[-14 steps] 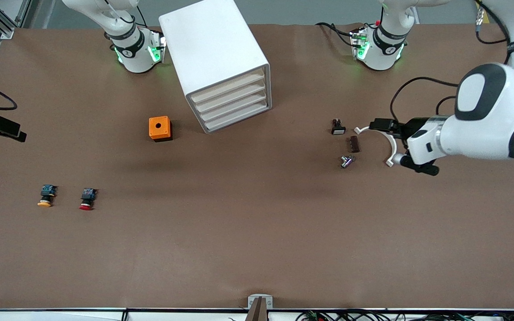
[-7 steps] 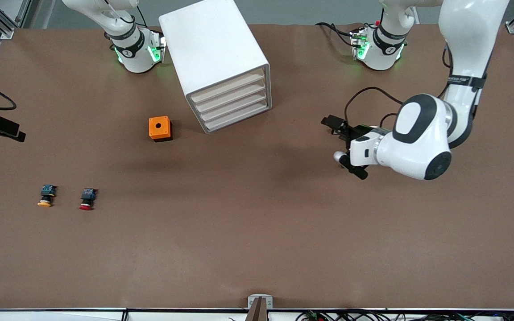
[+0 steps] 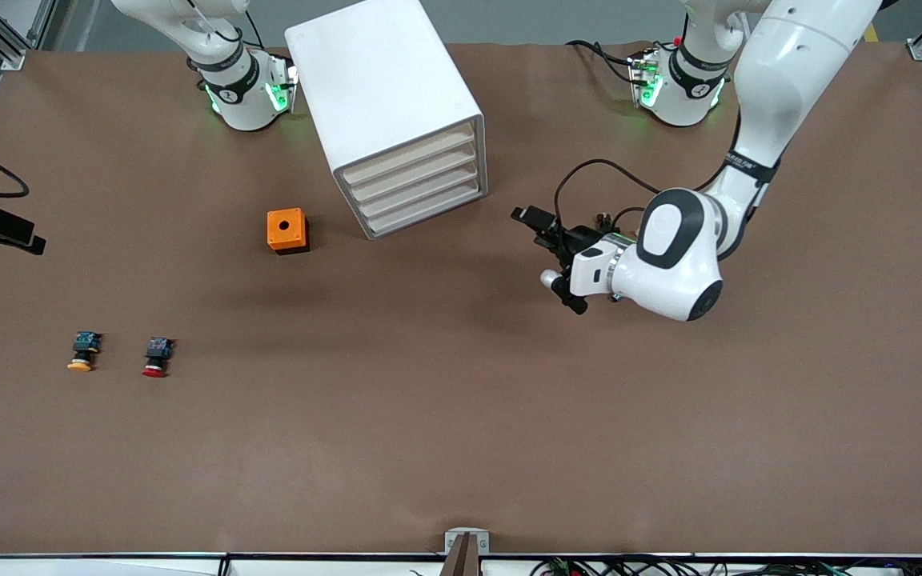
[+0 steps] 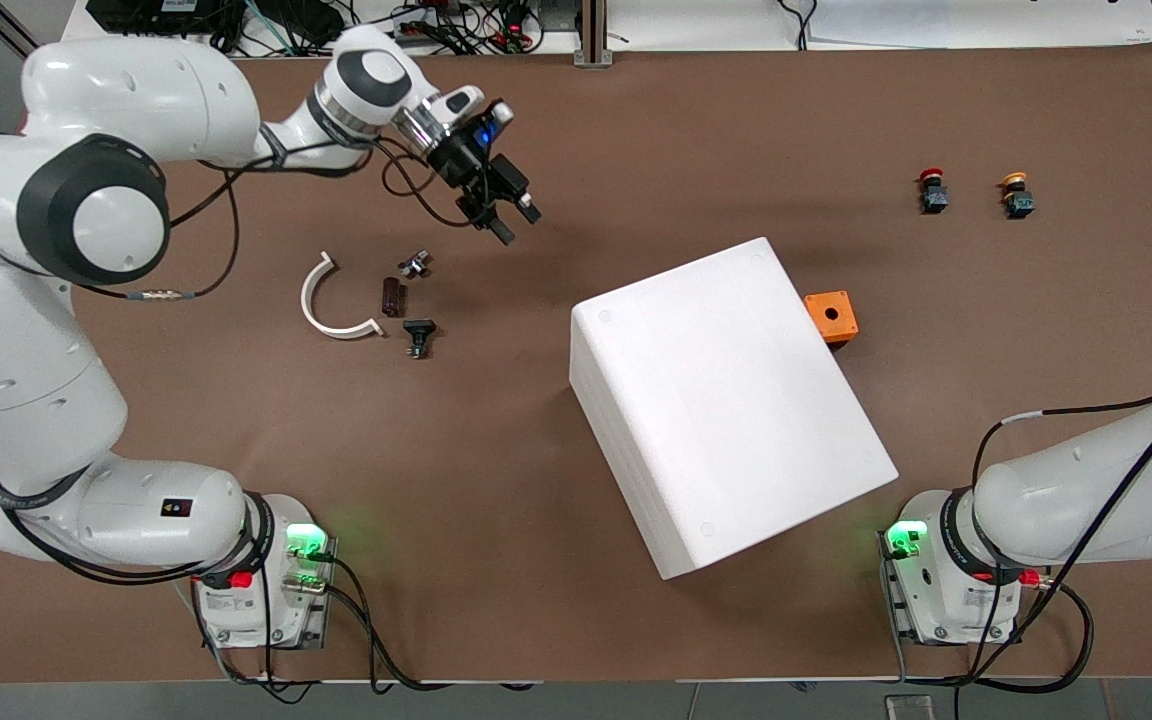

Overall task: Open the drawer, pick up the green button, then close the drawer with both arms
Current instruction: 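Reach the left gripper toward the white cabinet's drawer handle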

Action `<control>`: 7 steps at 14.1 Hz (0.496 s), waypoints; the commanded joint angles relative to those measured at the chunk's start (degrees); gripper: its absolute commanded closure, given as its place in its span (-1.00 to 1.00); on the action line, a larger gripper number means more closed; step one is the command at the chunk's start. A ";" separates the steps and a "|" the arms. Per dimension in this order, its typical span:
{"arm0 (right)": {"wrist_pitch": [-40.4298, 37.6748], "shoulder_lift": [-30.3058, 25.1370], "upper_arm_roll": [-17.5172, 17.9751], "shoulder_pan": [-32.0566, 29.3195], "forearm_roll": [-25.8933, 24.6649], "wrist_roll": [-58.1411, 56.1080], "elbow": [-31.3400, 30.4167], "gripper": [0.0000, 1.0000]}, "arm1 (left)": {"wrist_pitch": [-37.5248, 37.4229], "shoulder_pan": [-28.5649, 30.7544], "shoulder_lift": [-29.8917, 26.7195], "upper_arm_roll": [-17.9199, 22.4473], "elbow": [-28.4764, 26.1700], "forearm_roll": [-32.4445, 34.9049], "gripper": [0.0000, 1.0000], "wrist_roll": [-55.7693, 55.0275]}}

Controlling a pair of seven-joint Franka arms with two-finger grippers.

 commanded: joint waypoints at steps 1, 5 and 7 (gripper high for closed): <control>-0.75 0.23 0.37 -0.47 -0.52 -0.49 1.13 -1.00 | 4.43 -1.88 3.11 -0.38 -1.56 -3.86 -1.00 7.03; -0.75 0.23 0.20 -0.56 -0.52 -0.49 1.13 -1.00 | 10.59 -6.79 7.16 -0.38 -2.88 -13.59 -1.00 16.26; -0.58 0.23 0.20 -0.65 -0.52 -0.49 1.22 -1.00 | 13.84 -9.78 8.92 -0.38 -3.67 -19.13 -1.00 21.70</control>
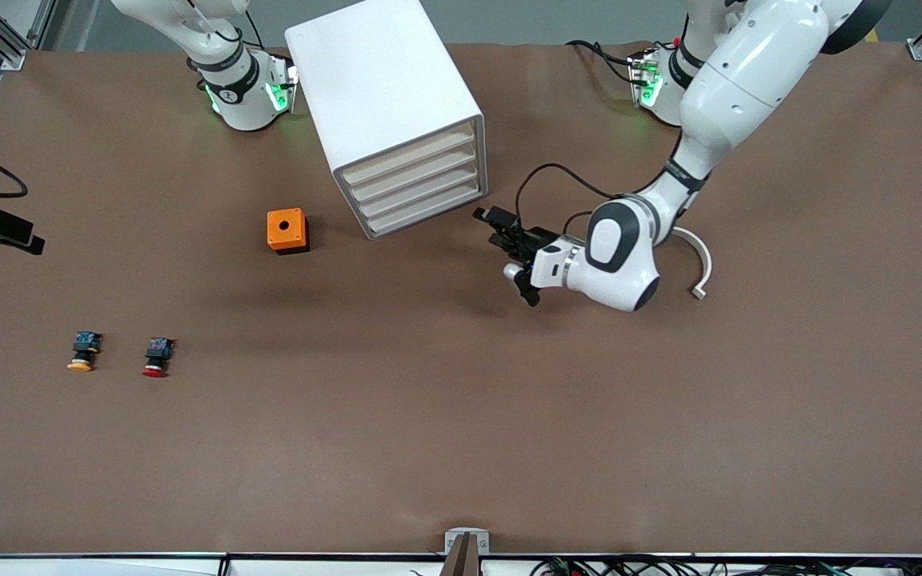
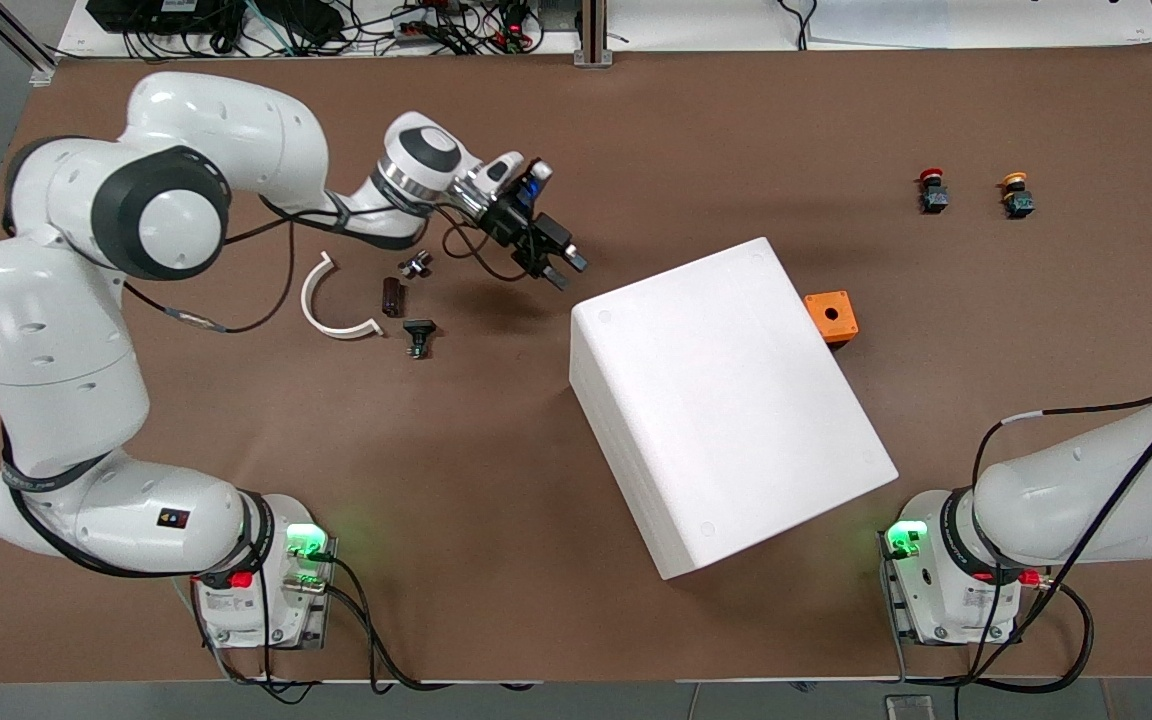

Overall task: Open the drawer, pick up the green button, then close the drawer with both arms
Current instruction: 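Reach the left gripper toward the white cabinet's drawer handle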

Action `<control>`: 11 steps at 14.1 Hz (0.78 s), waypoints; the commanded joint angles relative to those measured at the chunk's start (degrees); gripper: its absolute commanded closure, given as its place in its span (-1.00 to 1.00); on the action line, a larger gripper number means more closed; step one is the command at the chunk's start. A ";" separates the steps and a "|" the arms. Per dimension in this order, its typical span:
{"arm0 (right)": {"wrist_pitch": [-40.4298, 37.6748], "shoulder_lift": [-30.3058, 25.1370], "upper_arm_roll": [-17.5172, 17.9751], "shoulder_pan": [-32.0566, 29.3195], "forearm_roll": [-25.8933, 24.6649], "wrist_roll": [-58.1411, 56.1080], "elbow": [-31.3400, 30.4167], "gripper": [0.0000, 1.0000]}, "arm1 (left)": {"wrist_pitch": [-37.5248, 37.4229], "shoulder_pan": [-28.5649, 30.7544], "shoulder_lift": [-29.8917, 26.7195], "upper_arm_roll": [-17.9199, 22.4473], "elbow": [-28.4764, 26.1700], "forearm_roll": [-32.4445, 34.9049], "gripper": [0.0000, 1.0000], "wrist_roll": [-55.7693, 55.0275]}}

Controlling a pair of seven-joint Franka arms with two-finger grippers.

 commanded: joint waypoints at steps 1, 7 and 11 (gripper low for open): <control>-0.58 0.23 0.33 -0.52 -0.50 -0.49 1.12 -1.00 | 3.42 -3.44 1.68 -0.17 -1.09 -7.04 -1.00 6.61; -0.58 0.23 0.41 -0.52 -0.50 -0.49 1.20 -1.00 | 4.83 -8.72 3.26 -0.17 -1.00 -16.73 -0.70 11.37; -0.49 0.23 0.41 -0.52 -0.50 -0.49 1.20 -1.00 | 4.57 -9.17 5.20 -0.17 -1.00 -19.55 -0.56 15.42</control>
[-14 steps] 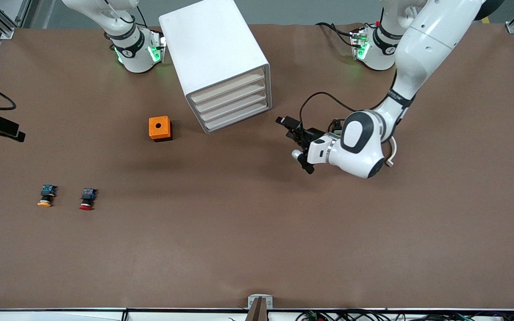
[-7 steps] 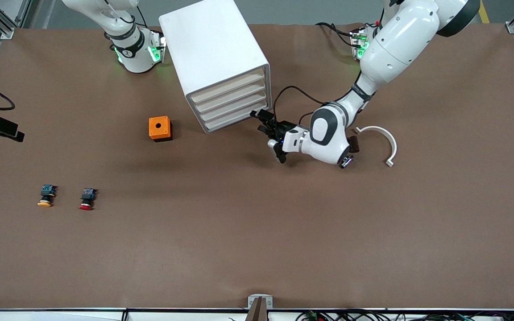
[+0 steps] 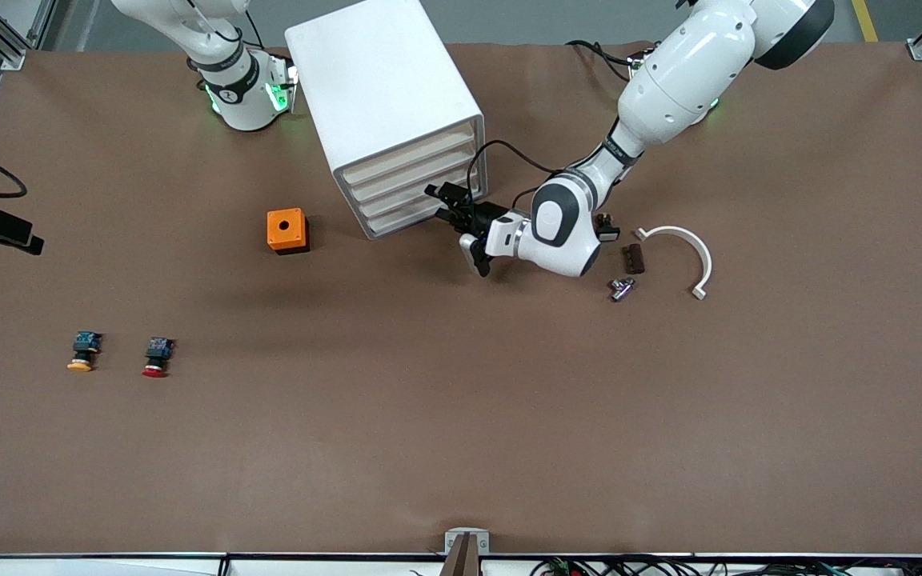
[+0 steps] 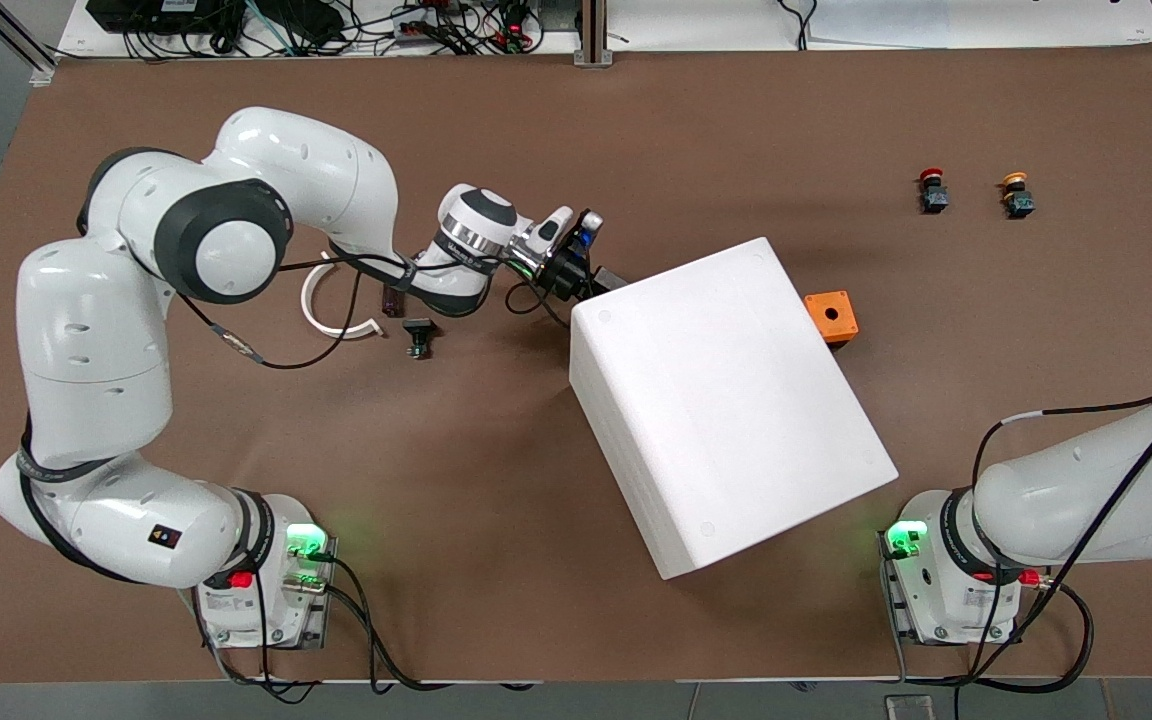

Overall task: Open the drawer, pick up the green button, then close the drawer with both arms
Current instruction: 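Grasp the drawer front with the left gripper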

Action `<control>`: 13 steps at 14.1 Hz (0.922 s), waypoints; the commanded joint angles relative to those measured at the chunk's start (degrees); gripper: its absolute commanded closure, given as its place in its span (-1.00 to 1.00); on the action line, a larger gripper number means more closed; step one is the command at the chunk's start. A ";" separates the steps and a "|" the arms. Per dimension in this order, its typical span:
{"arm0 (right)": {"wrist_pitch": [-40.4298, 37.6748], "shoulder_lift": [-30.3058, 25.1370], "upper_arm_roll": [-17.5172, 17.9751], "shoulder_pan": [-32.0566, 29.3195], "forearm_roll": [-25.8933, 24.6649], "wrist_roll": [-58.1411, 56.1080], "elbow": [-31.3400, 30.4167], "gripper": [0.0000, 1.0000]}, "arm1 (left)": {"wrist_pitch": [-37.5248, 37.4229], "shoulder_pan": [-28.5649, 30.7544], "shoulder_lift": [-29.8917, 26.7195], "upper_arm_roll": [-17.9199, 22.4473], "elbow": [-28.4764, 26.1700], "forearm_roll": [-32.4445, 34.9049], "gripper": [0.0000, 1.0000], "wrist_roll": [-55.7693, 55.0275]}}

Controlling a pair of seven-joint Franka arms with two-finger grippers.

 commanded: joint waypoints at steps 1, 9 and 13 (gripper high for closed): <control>-0.50 0.23 0.45 -0.51 -0.50 -0.49 1.19 -1.00 | 0.07 0.07 1.23 -0.08 -0.02 -1.93 -0.54 2.64; -0.50 0.23 0.36 -0.51 -0.50 -0.49 1.19 -1.00 | -0.19 -1.60 2.37 -0.96 -0.02 -7.29 -0.24 5.36; -0.41 0.23 0.36 -0.51 -0.50 -0.49 1.19 -1.00 | -0.19 -2.83 2.64 -0.87 -0.02 -9.57 -0.11 6.85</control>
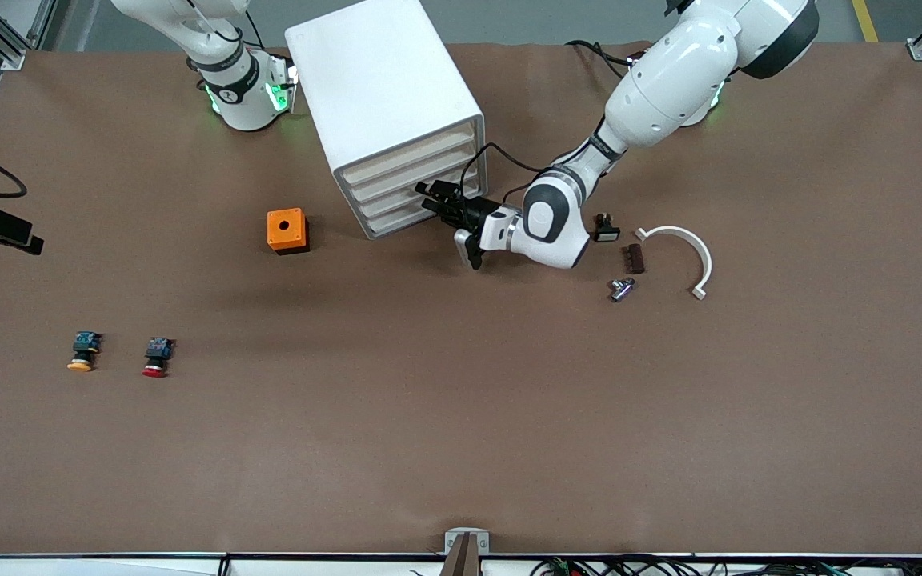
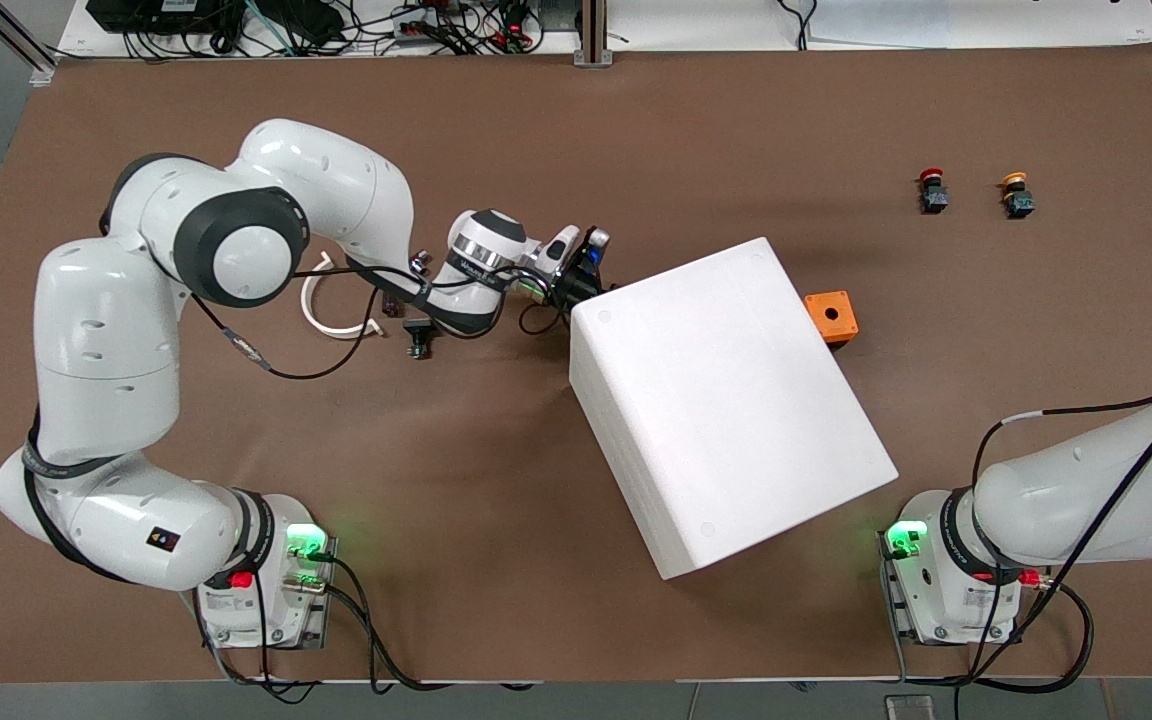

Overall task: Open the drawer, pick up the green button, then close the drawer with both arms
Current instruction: 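Grasp the drawer front with the left gripper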

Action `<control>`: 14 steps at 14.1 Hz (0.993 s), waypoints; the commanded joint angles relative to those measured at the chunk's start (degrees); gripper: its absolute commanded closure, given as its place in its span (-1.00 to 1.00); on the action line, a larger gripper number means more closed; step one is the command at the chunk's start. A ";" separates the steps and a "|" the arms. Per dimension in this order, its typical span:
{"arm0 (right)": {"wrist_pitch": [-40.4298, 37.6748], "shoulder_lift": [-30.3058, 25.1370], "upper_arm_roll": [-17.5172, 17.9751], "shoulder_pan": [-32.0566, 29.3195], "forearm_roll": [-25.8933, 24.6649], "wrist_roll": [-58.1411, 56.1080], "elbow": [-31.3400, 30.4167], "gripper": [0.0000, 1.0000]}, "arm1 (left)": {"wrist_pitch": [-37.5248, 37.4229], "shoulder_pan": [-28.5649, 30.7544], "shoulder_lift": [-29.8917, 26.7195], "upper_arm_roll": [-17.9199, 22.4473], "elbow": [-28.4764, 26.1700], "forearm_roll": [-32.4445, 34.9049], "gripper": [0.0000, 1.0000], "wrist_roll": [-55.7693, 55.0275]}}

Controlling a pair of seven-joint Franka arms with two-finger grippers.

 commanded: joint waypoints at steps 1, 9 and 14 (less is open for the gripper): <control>-0.43 0.23 0.37 -0.51 -0.50 -0.49 1.19 -1.00 | -0.05 -1.28 0.47 -0.33 0.02 -2.65 -0.06 2.43; -0.43 0.32 0.46 -0.51 -0.50 -0.49 1.19 -1.00 | 0.04 -1.55 1.08 -0.25 0.63 -3.45 0.66 3.39; -0.34 0.32 0.55 -0.51 -0.50 -0.40 1.19 -1.00 | -0.05 -1.11 2.75 0.10 1.68 -3.45 1.00 3.04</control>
